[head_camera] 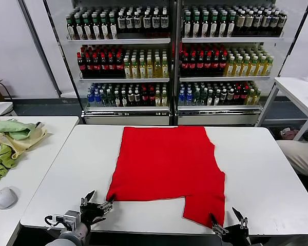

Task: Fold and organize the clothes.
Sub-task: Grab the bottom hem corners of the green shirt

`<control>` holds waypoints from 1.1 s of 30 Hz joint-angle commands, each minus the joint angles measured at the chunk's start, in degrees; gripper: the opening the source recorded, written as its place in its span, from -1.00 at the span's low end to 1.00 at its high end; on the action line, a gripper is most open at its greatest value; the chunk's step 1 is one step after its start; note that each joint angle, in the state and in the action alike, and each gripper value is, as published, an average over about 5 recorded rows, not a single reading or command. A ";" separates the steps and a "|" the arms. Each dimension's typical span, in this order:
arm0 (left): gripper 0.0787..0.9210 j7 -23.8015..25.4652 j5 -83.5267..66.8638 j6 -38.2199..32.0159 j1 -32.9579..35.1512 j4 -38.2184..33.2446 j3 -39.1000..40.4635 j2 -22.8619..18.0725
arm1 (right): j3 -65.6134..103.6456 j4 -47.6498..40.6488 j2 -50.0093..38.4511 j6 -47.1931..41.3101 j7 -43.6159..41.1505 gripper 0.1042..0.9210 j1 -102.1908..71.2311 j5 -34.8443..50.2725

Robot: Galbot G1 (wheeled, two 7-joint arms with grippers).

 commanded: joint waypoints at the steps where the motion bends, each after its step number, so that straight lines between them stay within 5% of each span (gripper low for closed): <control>1: 0.74 1.77 -0.14 0.45 -0.53 1.60 0.54 -0.65 | -0.43 -0.88 -0.32 -1.48 0.93 0.67 0.25 1.38; 23: -0.70 2.40 1.39 -0.42 0.84 -0.40 3.34 -1.27 | -1.65 -0.62 0.46 -1.78 -0.28 -0.85 0.97 5.06; 27: -0.93 2.27 0.93 -1.88 2.00 -1.44 3.01 -0.30 | -0.51 0.15 -0.30 -0.55 -1.02 -0.96 0.47 4.15; 33: -0.96 -0.05 -0.40 -4.17 7.04 -7.35 2.67 2.65 | 3.63 6.01 -2.59 1.48 -3.43 -0.96 -5.13 5.11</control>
